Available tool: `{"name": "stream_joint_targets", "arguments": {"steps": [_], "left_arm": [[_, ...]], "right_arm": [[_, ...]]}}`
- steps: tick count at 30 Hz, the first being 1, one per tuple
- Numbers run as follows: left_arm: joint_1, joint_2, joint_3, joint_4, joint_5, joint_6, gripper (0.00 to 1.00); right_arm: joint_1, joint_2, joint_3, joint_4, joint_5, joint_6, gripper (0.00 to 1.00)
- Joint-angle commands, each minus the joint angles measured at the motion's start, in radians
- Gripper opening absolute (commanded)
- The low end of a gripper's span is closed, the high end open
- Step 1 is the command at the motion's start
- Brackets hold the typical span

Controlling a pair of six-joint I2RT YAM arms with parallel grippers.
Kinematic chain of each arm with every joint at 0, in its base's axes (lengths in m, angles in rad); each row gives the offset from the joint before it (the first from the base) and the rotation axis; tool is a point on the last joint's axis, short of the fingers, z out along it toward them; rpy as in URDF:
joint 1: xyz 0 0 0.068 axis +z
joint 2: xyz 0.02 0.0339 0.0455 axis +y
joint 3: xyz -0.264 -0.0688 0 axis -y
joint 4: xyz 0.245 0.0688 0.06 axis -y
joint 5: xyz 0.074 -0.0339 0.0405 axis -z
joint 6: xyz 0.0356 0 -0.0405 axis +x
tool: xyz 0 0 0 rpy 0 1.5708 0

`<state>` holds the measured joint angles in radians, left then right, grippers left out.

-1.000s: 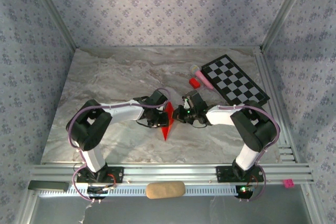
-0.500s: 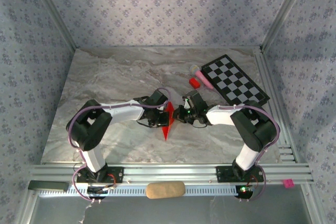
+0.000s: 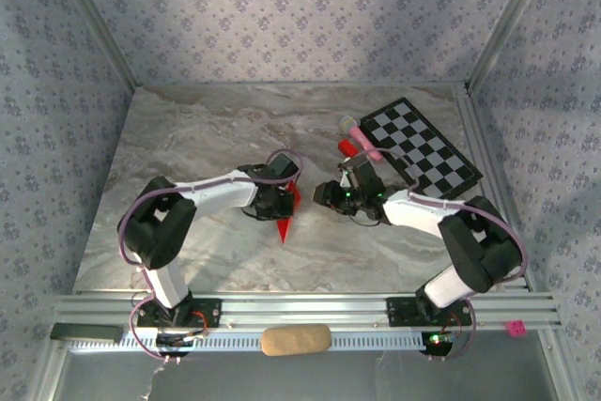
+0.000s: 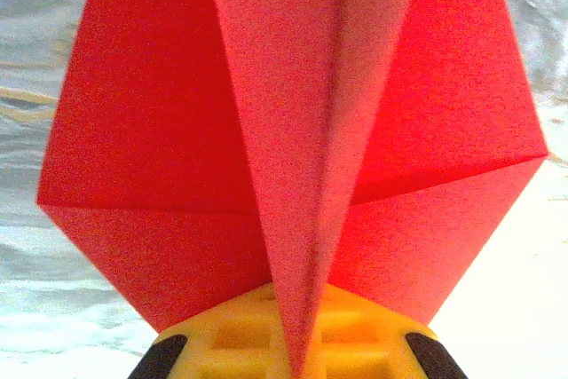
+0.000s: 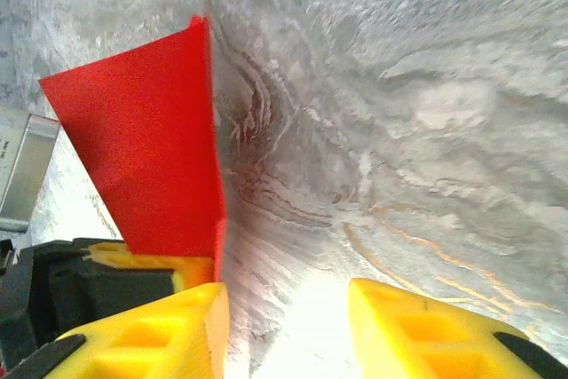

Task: Fold a paper plane with a square sheet of paper (pick it up from the middle)
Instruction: Move the paper plane to the center of the table.

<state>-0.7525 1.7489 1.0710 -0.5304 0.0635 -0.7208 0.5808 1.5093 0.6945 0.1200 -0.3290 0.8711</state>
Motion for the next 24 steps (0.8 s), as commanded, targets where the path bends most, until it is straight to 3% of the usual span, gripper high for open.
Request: {"name": "stream_joint_targets", "arguments": {"steps": [1,17,24], "left_arm": [[0.036,0.001,0.039,-0.098,-0.047,0.044,0.00],[0.066,0.081,0.095,-0.137,-0.047,0.091,0.01],[0.065,0.092,0.089,-0.128,-0.042,0.079,0.06]], "right_arm": [[-0.016,-0.025,-0.031,-0.062,0.038,-0.020,0.42],[-0.009,-0.021,-0.026,-0.064,0.038,-0.023,0.42],[-0.003,-0.015,-0.024,-0.064,0.042,-0.024,0.43]]}}
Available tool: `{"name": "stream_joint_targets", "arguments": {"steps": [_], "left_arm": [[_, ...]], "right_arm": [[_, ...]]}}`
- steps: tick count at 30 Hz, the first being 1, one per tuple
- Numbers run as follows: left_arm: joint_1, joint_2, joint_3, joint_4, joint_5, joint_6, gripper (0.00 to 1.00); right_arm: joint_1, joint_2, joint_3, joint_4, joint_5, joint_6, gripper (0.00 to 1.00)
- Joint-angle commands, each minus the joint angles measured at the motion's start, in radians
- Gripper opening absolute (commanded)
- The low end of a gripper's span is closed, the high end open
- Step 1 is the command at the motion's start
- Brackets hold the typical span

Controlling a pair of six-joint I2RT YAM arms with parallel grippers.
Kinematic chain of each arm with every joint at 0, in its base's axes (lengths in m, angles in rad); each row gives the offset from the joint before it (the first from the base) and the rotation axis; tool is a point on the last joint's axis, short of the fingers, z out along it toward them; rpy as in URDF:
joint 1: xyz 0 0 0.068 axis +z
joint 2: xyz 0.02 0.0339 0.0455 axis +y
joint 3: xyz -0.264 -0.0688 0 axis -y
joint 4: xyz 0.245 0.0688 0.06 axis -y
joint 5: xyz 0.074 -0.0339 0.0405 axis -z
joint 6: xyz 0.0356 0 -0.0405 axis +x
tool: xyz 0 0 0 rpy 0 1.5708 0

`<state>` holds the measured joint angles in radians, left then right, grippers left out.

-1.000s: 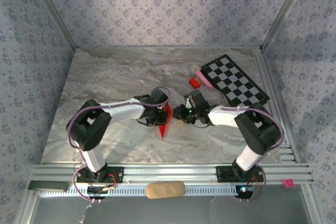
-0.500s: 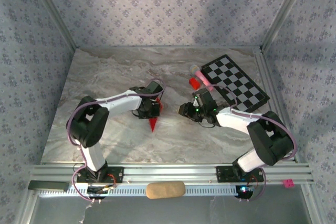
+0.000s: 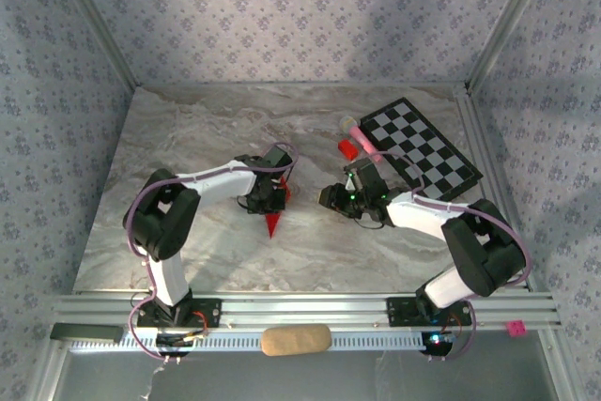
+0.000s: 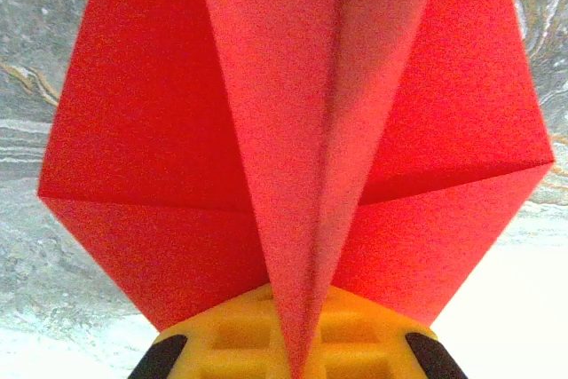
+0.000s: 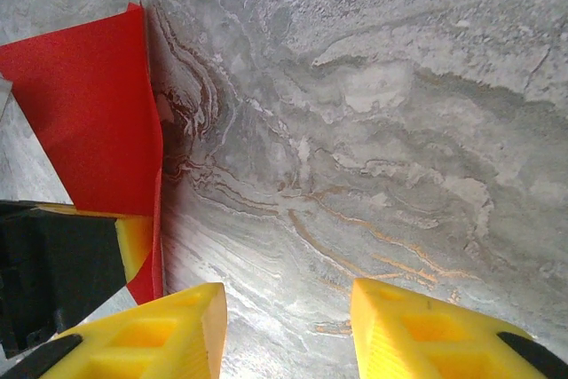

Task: Fold a paper plane with a square sheet of paper (pick it up from the middle)
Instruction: Move the paper plane to the center of the table.

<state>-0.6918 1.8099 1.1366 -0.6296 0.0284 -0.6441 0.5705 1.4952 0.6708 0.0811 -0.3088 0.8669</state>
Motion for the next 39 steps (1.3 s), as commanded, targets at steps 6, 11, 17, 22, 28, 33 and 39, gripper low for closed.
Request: {"name": "stream_joint_targets", "arguments": {"steps": [6,11,17,22,28,33,39], "left_arm": [[0.004,0.043,0.019,-0.022,-0.011,-0.003,0.10],[0.003,0.042,0.014,-0.020,-0.021,-0.009,0.13],[0.000,0.041,0.005,-0.020,-0.039,-0.019,0.16],[-0.003,0.044,-0.020,0.011,-0.051,-0.052,0.22],[-0.038,0.092,0.013,0.003,-0.096,-0.109,0.30],[-0.064,0.135,0.061,-0.024,-0.137,-0.160,0.33],[-0.076,0.158,0.102,-0.038,-0.170,-0.197,0.38]], "right_arm": [[0.012,0.012,0.002,-0.020,0.022,-0.017,0.43],[0.015,0.020,0.009,-0.019,0.018,-0.020,0.43],[0.015,0.028,0.021,-0.026,0.016,-0.025,0.43],[0.016,0.028,0.020,-0.022,0.017,-0.023,0.43],[0.016,0.027,0.030,-0.028,0.014,-0.032,0.43],[0.013,0.020,0.035,-0.045,0.013,-0.048,0.43],[0.003,0.007,0.029,-0.052,0.010,-0.058,0.43]]}}
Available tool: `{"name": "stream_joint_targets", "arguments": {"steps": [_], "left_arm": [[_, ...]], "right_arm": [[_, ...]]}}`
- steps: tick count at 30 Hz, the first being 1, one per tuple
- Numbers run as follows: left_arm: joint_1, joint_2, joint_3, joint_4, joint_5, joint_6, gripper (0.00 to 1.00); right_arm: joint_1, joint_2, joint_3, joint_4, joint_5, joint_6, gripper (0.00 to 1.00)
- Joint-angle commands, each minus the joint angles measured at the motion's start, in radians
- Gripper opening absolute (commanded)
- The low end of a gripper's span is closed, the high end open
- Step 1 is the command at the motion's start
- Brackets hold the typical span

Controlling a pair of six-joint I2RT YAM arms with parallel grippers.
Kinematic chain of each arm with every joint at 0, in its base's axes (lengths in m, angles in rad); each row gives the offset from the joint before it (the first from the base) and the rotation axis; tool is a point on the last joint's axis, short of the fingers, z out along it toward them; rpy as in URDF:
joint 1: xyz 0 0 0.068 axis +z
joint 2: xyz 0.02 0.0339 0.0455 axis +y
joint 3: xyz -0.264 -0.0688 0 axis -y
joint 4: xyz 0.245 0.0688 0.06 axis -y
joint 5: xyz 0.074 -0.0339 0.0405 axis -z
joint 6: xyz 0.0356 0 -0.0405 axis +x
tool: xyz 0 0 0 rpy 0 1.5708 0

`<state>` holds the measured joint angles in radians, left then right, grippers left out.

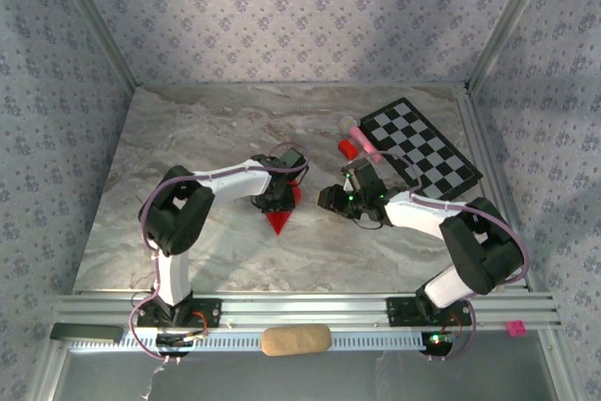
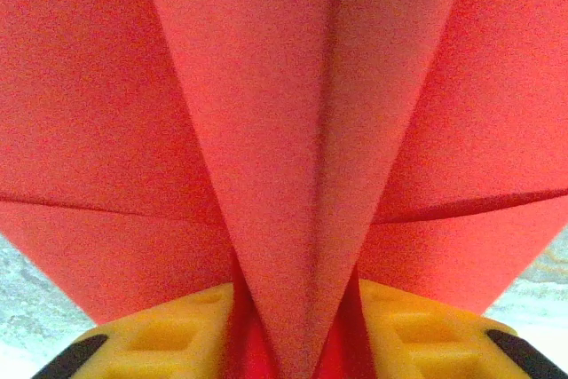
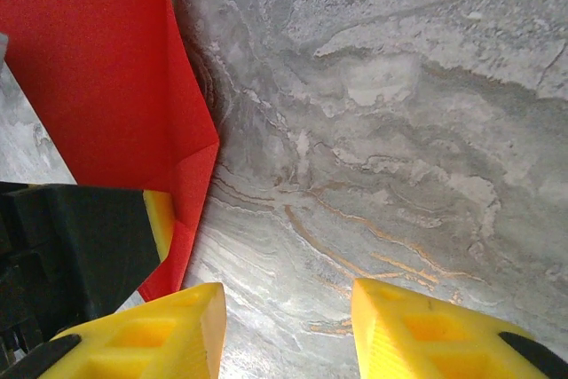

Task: Fold a paper plane with a square sheet of paper (pick it up from the middle)
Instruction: Move the paper plane to the center of the table.

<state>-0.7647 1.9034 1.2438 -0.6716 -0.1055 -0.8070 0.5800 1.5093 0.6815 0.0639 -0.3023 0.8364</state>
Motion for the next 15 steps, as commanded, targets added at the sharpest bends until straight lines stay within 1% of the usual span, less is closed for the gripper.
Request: {"name": "stream_joint_targets", "arguments": {"steps": [1,15], "left_arm": [[-0.004,0.067,0.000,0.004,-0.038,-0.034,0.38],[-0.004,0.051,0.046,0.000,-0.016,0.020,0.42]], "right_arm": [[-0.008,-0.010,0.018,-0.034,0.002,-0.029,0.43],[-0.025,-0.029,0.005,-0.036,-0.003,-0.033,0.43]]}}
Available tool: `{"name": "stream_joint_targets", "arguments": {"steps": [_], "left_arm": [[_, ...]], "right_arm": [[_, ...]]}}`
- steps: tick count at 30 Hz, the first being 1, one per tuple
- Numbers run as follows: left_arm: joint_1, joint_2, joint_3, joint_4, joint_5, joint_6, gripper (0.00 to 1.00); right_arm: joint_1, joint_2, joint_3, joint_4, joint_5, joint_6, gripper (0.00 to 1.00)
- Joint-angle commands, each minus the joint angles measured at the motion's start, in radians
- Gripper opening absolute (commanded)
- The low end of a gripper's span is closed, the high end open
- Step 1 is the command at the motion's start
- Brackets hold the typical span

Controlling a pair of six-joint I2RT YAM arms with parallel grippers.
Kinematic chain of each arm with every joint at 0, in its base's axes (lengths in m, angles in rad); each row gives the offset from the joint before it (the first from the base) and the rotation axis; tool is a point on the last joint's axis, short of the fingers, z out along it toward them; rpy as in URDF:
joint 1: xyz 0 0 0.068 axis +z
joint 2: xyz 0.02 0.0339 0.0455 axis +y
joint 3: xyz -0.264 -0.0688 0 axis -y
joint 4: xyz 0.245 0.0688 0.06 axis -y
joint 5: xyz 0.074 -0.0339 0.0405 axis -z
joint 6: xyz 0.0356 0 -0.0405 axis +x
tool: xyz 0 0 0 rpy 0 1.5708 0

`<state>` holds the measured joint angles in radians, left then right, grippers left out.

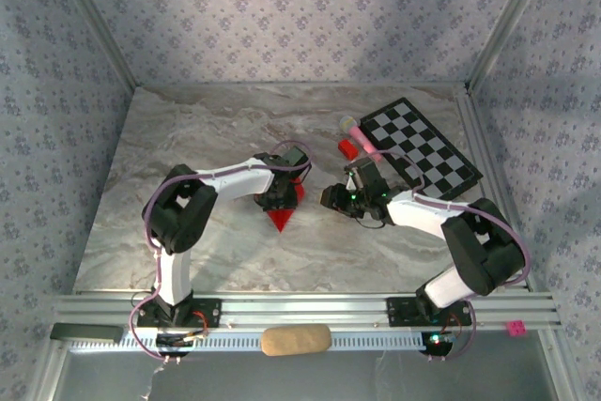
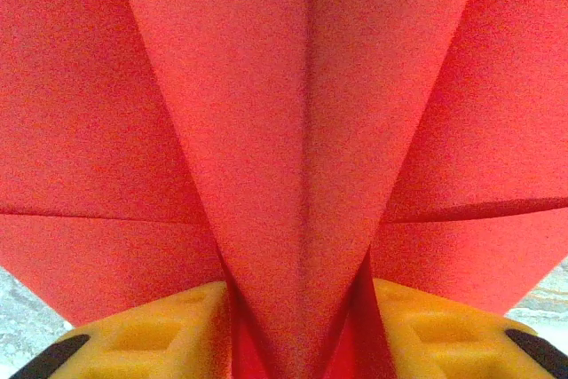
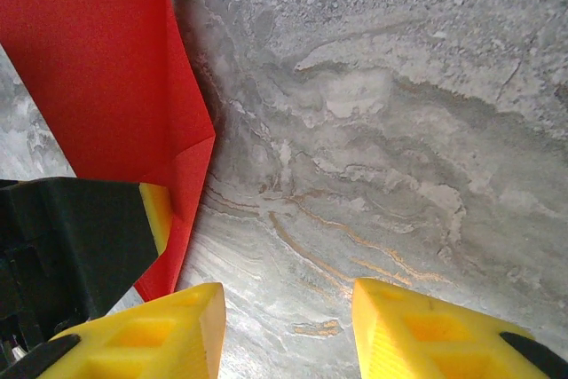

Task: Fold a paper plane with a square sheet of paper (pick it up from the middle)
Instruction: Move the paper plane to the center of the table.

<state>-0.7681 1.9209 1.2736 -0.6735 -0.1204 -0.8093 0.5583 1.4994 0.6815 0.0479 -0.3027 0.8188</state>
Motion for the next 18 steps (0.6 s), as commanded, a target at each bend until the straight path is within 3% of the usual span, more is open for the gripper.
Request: {"name": "stream_joint_targets", "arguments": {"steps": [1,18], "left_arm": [[0.000,0.032,0.020,0.001,-0.004,0.027,0.42],[0.002,-0.067,0.037,-0.039,-0.024,-0.006,0.48]], "right_arm": [[-0.004,-0.020,0.006,-0.019,-0.002,-0.013,0.43],[-0.005,-0.049,0.007,-0.052,0.032,-0.020,0.43]]}}
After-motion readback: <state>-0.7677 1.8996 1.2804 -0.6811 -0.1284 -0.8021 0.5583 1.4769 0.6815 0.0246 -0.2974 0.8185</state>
